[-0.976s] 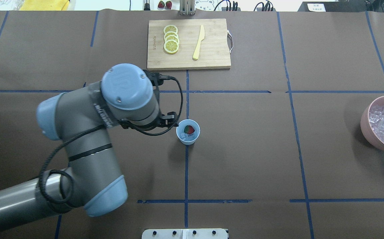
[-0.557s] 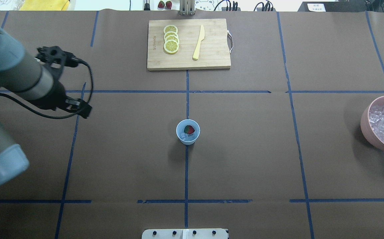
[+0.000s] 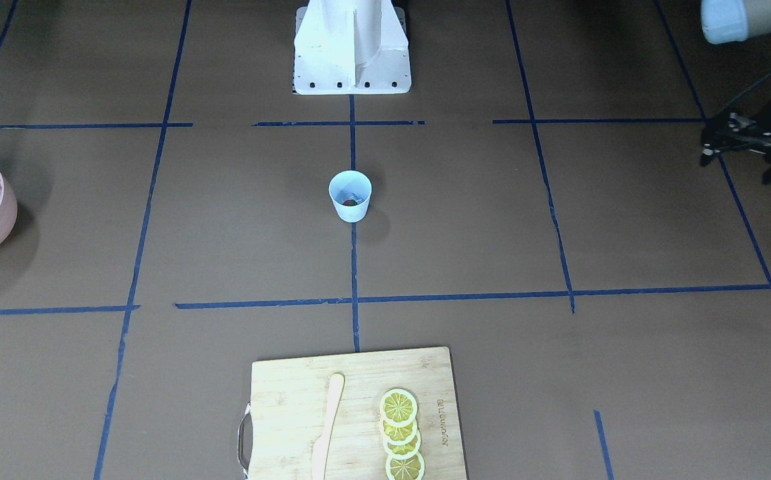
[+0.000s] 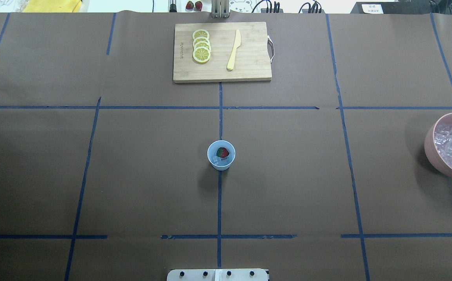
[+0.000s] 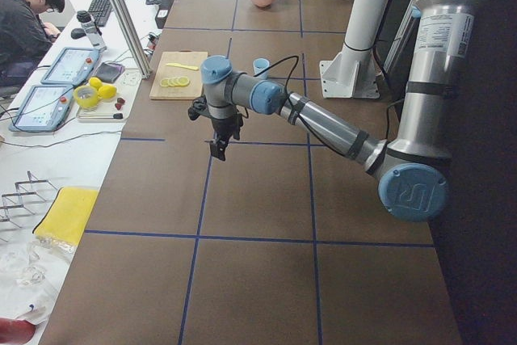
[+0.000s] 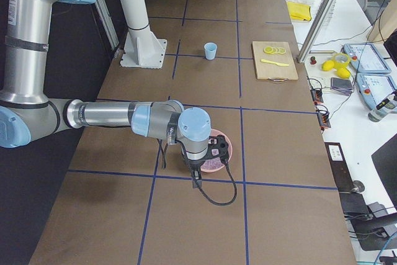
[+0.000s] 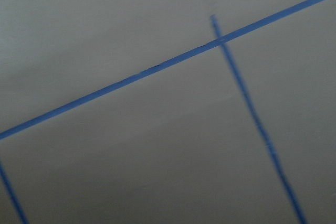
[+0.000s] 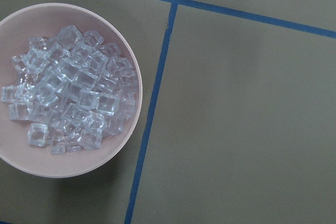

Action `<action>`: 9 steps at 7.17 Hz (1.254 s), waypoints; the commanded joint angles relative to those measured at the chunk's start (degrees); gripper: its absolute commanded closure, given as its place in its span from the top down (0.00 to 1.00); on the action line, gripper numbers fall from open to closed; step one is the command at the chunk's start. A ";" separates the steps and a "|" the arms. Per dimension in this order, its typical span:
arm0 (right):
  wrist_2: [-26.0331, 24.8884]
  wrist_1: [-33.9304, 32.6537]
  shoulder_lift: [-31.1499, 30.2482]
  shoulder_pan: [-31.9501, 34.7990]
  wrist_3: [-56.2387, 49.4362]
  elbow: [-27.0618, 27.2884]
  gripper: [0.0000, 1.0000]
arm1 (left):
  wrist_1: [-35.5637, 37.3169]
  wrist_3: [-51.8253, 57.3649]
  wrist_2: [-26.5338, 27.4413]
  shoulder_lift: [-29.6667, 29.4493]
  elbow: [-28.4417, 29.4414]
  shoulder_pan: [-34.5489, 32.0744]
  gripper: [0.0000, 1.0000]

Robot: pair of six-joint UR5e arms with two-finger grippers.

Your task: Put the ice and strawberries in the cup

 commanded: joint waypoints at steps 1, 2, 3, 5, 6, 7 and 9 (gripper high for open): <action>0.05 0.00 0.00 0.00 -0.09 -0.07 1.00 | -0.47 8.96 -5.91 2.94 10.32 -11.02 1.00; 0.05 0.00 -0.09 0.00 -0.09 -0.07 1.00 | -1.51 8.79 -5.67 5.31 10.79 -11.41 1.00; 0.05 0.00 0.00 0.00 -0.09 -0.07 1.00 | -1.96 8.27 -5.84 6.20 10.71 -12.02 1.00; 0.05 0.00 -0.09 0.00 -0.09 0.02 1.00 | -2.40 8.26 -5.23 8.57 10.88 -12.03 1.00; 0.05 0.00 -0.09 0.00 -0.09 0.02 1.00 | -3.27 8.09 -5.40 8.15 10.62 -12.20 1.00; 0.05 0.00 -0.09 0.00 -0.09 0.02 1.00 | -3.19 8.00 -5.32 7.71 10.44 -12.20 1.00; 0.05 0.00 0.00 0.00 0.00 0.10 1.00 | -3.28 8.00 -5.32 7.09 10.01 -12.11 1.00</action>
